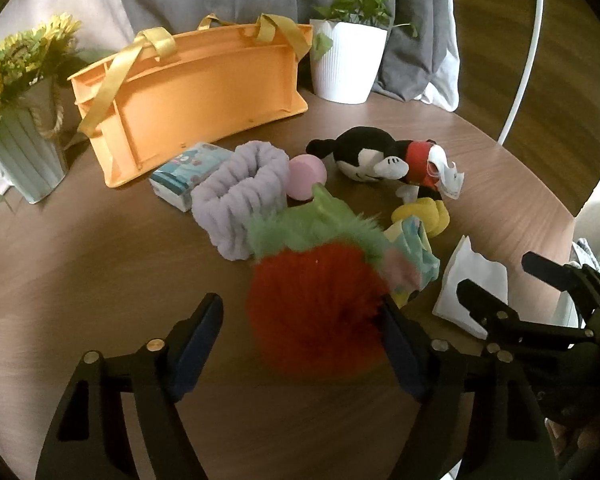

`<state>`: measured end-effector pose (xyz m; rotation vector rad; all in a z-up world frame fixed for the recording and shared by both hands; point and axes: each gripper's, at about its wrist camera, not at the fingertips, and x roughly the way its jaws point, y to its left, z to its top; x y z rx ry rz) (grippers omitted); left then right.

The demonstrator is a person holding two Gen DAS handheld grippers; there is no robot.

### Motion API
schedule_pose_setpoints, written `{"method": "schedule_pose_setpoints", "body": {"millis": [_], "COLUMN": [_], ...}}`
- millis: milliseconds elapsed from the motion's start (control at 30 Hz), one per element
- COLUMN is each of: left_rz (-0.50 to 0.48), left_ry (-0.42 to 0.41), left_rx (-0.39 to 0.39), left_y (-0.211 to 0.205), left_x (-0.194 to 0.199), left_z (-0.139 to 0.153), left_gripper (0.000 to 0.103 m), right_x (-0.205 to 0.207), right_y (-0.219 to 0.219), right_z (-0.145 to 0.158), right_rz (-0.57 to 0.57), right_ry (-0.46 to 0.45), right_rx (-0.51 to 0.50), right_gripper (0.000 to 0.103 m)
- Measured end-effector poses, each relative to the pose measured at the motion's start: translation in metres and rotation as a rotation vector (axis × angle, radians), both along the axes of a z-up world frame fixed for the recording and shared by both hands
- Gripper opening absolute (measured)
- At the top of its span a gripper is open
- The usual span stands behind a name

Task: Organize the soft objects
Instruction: 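Move both tools forward toward the pile of soft toys, then grasp the red fluffy pom-pom with the left tool while the right tool grasps the white cloth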

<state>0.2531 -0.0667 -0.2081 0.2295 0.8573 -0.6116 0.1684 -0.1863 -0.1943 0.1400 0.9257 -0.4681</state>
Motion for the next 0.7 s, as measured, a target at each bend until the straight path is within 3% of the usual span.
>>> {"method": "schedule_pose_setpoints", "body": {"millis": [233, 400, 700], "left_rz": [-0.015, -0.038, -0.043], "left_ry": [0.030, 0.061, 0.048], "left_rx": [-0.019, -0.037, -0.038], "left_y": [-0.005, -0.007, -0.004], "left_x": [0.006, 0.007, 0.005], "left_z": [-0.008, -0.013, -0.009], "left_gripper": [0.063, 0.045, 0.039], "right_x": [0.005, 0.004, 0.002], "right_y": [-0.004, -0.004, -0.001], "right_z": [-0.013, -0.017, -0.017], "right_rz": [0.001, 0.000, 0.015], "right_ry": [0.024, 0.030, 0.006], "right_rx": [0.041, 0.069, 0.091], "right_gripper": [0.075, 0.066, 0.031]}}
